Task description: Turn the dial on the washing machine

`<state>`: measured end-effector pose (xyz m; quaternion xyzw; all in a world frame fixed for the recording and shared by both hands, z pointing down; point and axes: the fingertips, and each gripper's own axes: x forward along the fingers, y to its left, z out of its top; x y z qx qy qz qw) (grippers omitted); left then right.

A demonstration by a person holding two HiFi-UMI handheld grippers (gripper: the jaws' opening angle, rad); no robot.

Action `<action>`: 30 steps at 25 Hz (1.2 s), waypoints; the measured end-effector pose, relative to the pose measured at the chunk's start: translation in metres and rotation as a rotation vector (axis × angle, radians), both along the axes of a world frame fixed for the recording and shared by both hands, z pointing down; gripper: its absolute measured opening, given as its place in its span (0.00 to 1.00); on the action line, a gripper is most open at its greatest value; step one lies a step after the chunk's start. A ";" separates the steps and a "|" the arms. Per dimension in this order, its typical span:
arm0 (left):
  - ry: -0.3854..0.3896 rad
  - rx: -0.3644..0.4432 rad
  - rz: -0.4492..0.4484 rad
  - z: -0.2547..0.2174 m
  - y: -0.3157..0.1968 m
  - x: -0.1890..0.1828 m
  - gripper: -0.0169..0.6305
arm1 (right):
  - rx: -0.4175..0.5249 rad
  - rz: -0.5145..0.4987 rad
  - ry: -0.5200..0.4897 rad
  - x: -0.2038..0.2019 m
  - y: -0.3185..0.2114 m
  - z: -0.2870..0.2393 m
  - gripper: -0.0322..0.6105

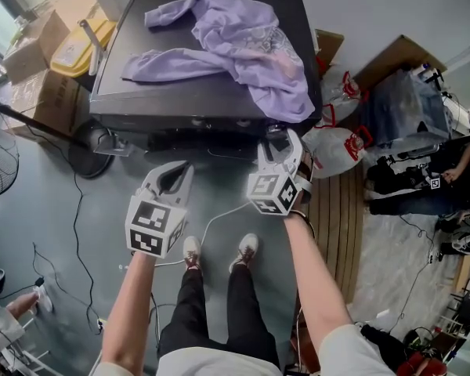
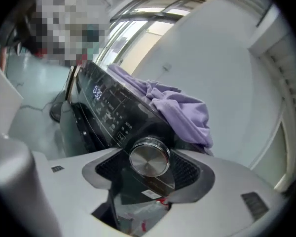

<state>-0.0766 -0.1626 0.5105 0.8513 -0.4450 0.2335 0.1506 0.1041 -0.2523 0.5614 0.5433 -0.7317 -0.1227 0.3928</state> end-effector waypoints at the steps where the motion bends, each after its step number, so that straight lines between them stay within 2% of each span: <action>1: 0.000 -0.001 -0.002 0.000 0.000 -0.001 0.05 | -0.029 0.014 -0.104 0.001 0.002 0.000 0.51; 3: 0.003 -0.004 -0.008 0.000 0.001 -0.004 0.05 | -0.101 0.083 -0.385 0.007 0.005 0.001 0.52; 6: 0.005 -0.009 -0.015 0.001 0.004 -0.006 0.05 | -0.177 0.265 -0.900 0.029 0.003 0.001 0.52; 7: 0.006 -0.011 -0.017 0.001 0.005 -0.007 0.05 | -0.192 0.320 -1.032 0.036 0.002 0.002 0.53; 9: 0.007 -0.014 -0.020 0.002 0.006 -0.007 0.05 | -0.220 0.370 -1.180 0.042 0.000 0.004 0.54; 13: 0.007 -0.021 -0.016 0.005 0.006 -0.005 0.05 | -0.270 0.366 -1.296 0.035 -0.002 0.009 0.55; 16: 0.007 -0.023 -0.010 0.007 0.006 -0.002 0.05 | -0.297 0.355 -1.337 0.029 -0.004 0.010 0.54; 18: 0.003 -0.023 -0.010 0.008 0.006 -0.003 0.05 | -0.324 0.359 -1.308 0.026 -0.006 0.013 0.54; 20: -0.006 -0.023 -0.012 0.009 0.006 -0.004 0.05 | -0.334 0.360 -1.242 0.025 -0.006 0.015 0.49; 24: -0.009 -0.026 -0.013 0.010 0.005 -0.006 0.05 | -0.302 0.348 -1.123 0.026 -0.007 0.015 0.49; 30: -0.004 -0.028 -0.014 0.008 0.002 -0.007 0.05 | -0.267 0.325 -0.854 0.024 -0.005 0.013 0.49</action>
